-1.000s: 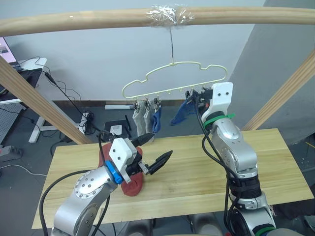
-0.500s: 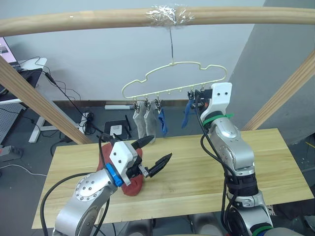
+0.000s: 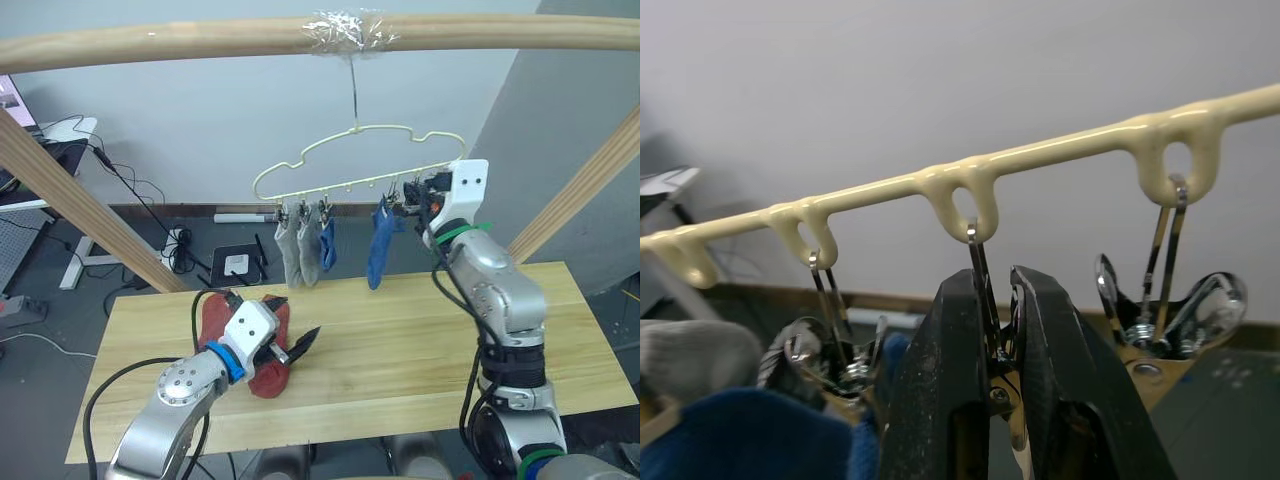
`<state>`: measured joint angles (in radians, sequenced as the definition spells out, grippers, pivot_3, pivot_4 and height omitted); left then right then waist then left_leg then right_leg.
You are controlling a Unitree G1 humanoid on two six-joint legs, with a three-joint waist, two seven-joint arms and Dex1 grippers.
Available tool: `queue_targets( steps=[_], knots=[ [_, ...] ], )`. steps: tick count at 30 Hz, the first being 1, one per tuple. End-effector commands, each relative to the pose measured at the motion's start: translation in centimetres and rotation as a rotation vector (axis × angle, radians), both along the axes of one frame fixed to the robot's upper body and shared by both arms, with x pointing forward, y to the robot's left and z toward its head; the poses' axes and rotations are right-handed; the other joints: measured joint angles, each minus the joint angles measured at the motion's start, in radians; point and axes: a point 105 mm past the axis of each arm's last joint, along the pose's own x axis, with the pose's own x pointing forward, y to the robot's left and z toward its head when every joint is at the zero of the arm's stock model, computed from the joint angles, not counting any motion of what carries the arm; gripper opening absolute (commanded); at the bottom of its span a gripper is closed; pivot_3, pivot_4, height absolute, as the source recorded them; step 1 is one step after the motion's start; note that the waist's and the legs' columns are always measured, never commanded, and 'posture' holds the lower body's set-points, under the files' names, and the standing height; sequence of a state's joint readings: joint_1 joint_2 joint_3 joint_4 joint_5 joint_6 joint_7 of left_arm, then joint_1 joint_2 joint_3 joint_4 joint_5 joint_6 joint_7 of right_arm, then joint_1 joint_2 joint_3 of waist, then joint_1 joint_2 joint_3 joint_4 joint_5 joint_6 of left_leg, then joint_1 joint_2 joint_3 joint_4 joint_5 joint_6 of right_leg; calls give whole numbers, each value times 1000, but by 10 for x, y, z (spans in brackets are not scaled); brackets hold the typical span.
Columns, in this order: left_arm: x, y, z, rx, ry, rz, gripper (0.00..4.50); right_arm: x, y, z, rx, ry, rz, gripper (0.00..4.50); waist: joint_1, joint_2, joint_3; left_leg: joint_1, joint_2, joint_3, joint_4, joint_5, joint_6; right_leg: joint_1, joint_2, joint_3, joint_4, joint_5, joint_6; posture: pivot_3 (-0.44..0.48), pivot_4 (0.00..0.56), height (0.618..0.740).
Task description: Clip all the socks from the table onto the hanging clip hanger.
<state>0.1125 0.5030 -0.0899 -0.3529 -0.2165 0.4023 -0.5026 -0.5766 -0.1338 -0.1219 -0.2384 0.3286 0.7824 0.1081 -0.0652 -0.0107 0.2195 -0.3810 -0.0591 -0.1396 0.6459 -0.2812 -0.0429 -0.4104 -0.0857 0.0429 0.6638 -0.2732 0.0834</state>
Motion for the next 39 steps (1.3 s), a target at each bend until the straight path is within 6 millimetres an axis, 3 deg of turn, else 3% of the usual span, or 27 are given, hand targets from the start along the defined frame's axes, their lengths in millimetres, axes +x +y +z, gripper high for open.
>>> queue_targets(
  steps=[1, 8, 15, 19, 27, 31, 36, 39],
  knots=[
    [16, 18, -14, 78, 31, 93, 4500, -6, -4, 3, 16, 41, 49, 98, 6, 0, 0, 0, 0, -1, 0, 0, 0, 0, 0, -1, 0, 0, 0, -54, 220, 740],
    [38, 29, -51, 269, 159, 77, 4500, -13, 3, -5, 18, 90, 60, 98, 8, -1, 0, 0, 0, -1, 0, 0, 0, 0, -1, -1, 0, 0, 0, -62, 219, 740],
    [14, 21, -76, 311, 313, -25, 4500, -16, 2, -5, 24, 96, 38, 98, 5, 0, 0, 0, 0, -2, -1, 0, 0, -1, -1, 0, 0, 0, 0, -86, 220, 740],
    [11, 16, -76, 319, 305, -55, 3610, -15, 1, -7, 16, 98, 31, 98, 6, 0, -1, 0, 0, -3, 0, 0, 0, -1, -1, 0, 0, 0, 0, -82, 214, 740],
    [13, 9, -66, 274, 259, -76, 1339, -15, 2, -7, 21, 100, 36, 98, 7, 0, -1, 0, 0, -5, 0, 0, 0, -1, -1, 0, 1, 1, -1, -76, 206, 740],
    [11, -6, -56, 174, 239, -116, 127, -14, -2, -8, 10, 109, 33, 98, 7, 0, -1, 0, 0, -5, 0, 0, 0, -1, -1, 0, 0, 1, -1, -75, 203, 740],
    [11, -58, -4, -213, 107, -222, 5, -14, -14, -9, -35, 151, 28, 98, 16, -1, -1, -1, -1, -6, 1, 0, 0, -1, -2, -1, 0, 1, -1, -79, 194, 740],
    [17, -80, 27, -329, -10, -249, 5, -15, -22, -10, 4, 229, 28, 98, 17, -3, -3, -1, -1, -6, 1, 0, 0, 0, -2, -1, 0, 2, 0, -86, 189, 740]
  ],
)
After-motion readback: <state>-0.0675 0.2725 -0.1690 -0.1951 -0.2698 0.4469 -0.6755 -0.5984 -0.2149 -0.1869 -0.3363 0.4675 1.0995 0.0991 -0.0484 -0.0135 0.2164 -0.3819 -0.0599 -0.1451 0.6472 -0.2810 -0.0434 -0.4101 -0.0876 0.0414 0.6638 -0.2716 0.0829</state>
